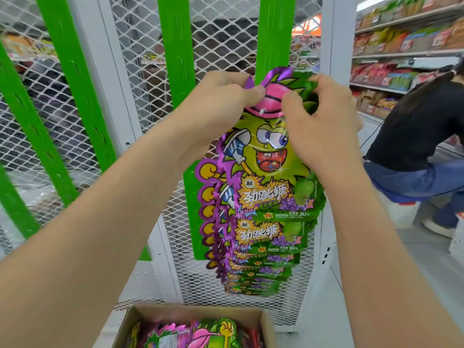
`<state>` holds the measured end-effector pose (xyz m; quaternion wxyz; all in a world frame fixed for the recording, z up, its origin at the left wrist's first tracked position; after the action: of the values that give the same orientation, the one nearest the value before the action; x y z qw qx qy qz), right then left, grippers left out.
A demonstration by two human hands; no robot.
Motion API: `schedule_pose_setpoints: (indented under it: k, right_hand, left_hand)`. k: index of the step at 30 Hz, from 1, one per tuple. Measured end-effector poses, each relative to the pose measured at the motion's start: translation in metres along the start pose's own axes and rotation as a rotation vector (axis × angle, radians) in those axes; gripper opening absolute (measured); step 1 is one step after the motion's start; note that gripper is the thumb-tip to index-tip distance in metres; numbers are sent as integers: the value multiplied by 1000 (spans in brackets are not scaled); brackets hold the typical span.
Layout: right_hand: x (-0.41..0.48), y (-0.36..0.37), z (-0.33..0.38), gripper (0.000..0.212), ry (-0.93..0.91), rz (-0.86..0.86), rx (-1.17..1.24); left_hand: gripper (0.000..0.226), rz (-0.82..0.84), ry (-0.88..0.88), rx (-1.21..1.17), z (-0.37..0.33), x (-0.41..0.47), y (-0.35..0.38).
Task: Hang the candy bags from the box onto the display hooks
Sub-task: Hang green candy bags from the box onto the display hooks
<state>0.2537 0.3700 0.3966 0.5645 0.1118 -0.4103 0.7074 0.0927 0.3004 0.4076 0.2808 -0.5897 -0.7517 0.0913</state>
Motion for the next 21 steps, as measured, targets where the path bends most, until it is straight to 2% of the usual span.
schedule_pose_setpoints:
  k: [3, 7, 14, 21]
  right_hand:
    - [4, 5, -3, 29, 5, 62, 244]
    - [3, 7, -1, 35, -2, 104, 356]
    - [-2, 5, 1, 37, -39, 45, 121]
    - [-13, 13, 2, 33, -60, 54, 12]
  left_hand:
    - [24, 41, 11, 31, -5, -4, -3]
    - [25, 25, 19, 89, -11, -5, -9]
    - [27, 12, 52, 61, -9, -12, -3]
    - [14, 8, 55, 94, -3, -12, -4]
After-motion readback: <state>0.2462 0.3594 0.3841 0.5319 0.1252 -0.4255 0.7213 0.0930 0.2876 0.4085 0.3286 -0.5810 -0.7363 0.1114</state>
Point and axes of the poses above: each hand's wrist, its own x-axis towards the middle knuckle, its own y-axis out of the palm, z = x × y, the point moved 7 cm from there along x, towards the middle knuckle, and after that the axes turned 13 degrees about z, right-handed, at the moved point
